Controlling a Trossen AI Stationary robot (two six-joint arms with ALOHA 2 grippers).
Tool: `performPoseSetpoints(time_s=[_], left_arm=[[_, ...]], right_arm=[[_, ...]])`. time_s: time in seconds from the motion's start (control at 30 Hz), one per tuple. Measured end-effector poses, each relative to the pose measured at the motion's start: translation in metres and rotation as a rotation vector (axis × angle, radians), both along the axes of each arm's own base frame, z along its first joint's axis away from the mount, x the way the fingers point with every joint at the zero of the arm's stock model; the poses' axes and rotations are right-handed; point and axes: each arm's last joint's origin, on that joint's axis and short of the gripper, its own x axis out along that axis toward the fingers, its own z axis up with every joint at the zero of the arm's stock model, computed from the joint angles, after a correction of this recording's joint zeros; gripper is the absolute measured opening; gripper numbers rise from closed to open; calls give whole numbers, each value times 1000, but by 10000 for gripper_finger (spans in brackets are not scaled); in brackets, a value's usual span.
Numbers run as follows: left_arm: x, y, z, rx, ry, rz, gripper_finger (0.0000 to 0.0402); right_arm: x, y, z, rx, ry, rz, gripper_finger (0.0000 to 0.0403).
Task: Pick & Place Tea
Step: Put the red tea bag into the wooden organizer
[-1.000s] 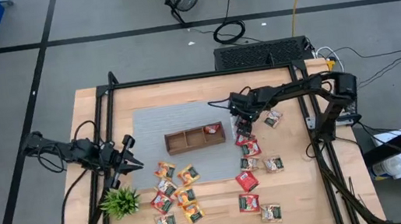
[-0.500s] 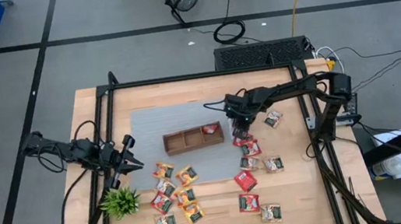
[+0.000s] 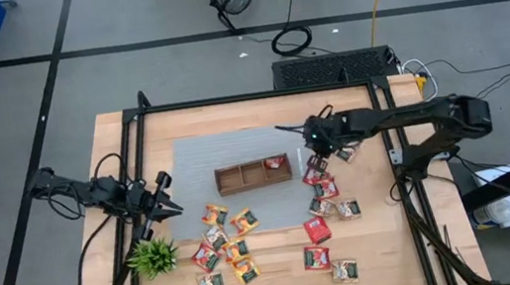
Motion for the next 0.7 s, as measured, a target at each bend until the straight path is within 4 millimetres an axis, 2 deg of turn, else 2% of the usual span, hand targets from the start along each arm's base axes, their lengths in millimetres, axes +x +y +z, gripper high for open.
performPoseSetpoints(time_s=[0.1,0.17,0.33,0.47,0.7], left_arm=[[0,0,0,0,0,0,35],[0,0,0,0,-1,0,35],[0,0,0,0,0,0,35],[0,0,0,0,-1,0,35],[0,0,0,0,-1,0,35]], right_arm=[[17,15,19,-44,-225,60,2],[29,26,19,-52,-295,111,1],[59,46,1,-114,-385,194,1],[80,54,-22,-159,-421,259,1],[91,48,-45,-254,-390,210,1]])
